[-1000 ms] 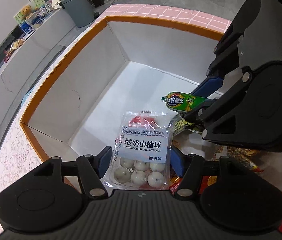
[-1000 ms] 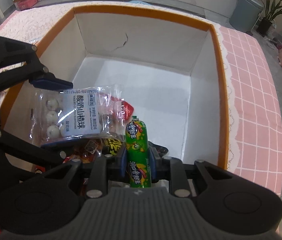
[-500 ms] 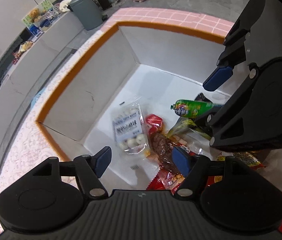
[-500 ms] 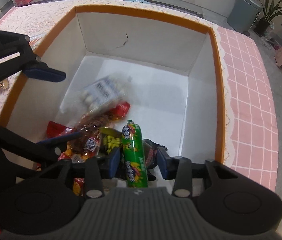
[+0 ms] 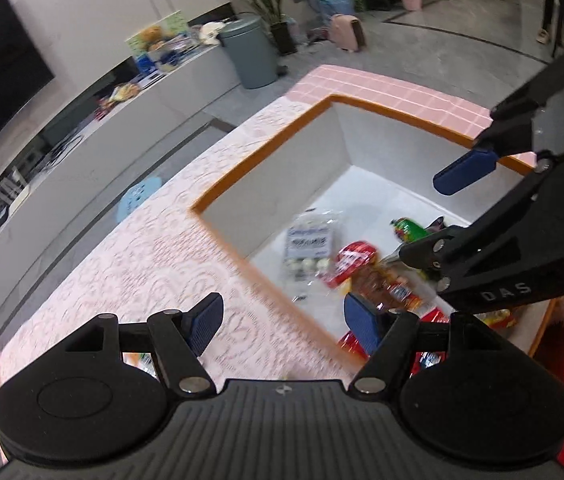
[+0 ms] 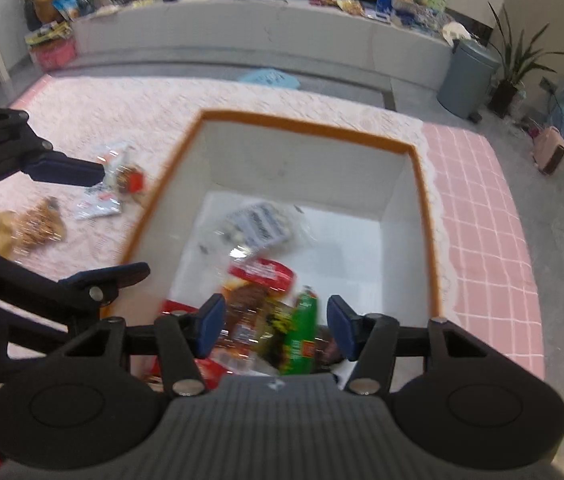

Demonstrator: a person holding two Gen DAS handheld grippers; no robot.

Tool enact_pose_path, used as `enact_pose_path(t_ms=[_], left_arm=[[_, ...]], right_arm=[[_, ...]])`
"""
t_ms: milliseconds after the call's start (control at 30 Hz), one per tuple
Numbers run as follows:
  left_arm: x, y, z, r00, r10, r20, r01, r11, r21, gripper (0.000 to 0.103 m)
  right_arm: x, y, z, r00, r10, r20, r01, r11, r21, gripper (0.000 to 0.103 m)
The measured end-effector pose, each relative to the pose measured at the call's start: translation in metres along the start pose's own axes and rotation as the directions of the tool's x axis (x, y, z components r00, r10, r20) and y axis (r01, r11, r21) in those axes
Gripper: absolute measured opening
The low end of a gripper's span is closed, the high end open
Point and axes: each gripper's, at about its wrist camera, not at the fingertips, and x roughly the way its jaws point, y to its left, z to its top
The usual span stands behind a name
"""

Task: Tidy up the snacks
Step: 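Move both tools back to the remaining snacks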

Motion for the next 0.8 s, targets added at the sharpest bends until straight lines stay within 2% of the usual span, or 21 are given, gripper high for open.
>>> enact_pose_path(t_ms=[200, 267, 467, 533, 667, 800], left_arm=[[-0.019, 0.028, -0.027, 1.000, 0.025, -0.008, -0.025, 0.997, -0.079, 0.079], [-0.022, 0.037, -0.038, 0.999, 0.043, 0.002, -0.043, 0.994, -0.105, 0.078], [-0.029, 0.065, -0.070, 0.992, 0.123, 0.014, -0.119, 0.980, -0.158, 0.075], [-0.031, 0.073, -0.081, 0.993, 0.120, 0.002, -0.118, 0.978, -0.174, 0.072], [-0.029, 0.091, -0.099, 0.991, 0.133, -0.008, -0.132, 0.969, -0.211, 0.072], [-0.027, 0.114, -0.117, 0.995, 0.096, -0.007, -0.094, 0.954, -0.285, 0.072]], right_arm=[[-0.014, 0.031, 0.003, 0.995, 0.085, 0.044, -0.084, 0.996, -0.019, 0.056], [-0.014, 0.046, 0.008, 0.993, 0.114, 0.042, -0.113, 0.993, -0.027, 0.064], [-0.012, 0.087, 0.015, 0.985, 0.163, 0.060, -0.157, 0.983, -0.091, 0.068], [-0.009, 0.099, 0.015, 0.984, 0.171, 0.054, -0.164, 0.980, -0.113, 0.068], [0.004, 0.124, 0.021, 0.984, 0.173, 0.028, -0.167, 0.974, -0.154, 0.068], [0.021, 0.143, 0.027, 0.981, 0.192, -0.025, -0.193, 0.959, -0.209, 0.068]])
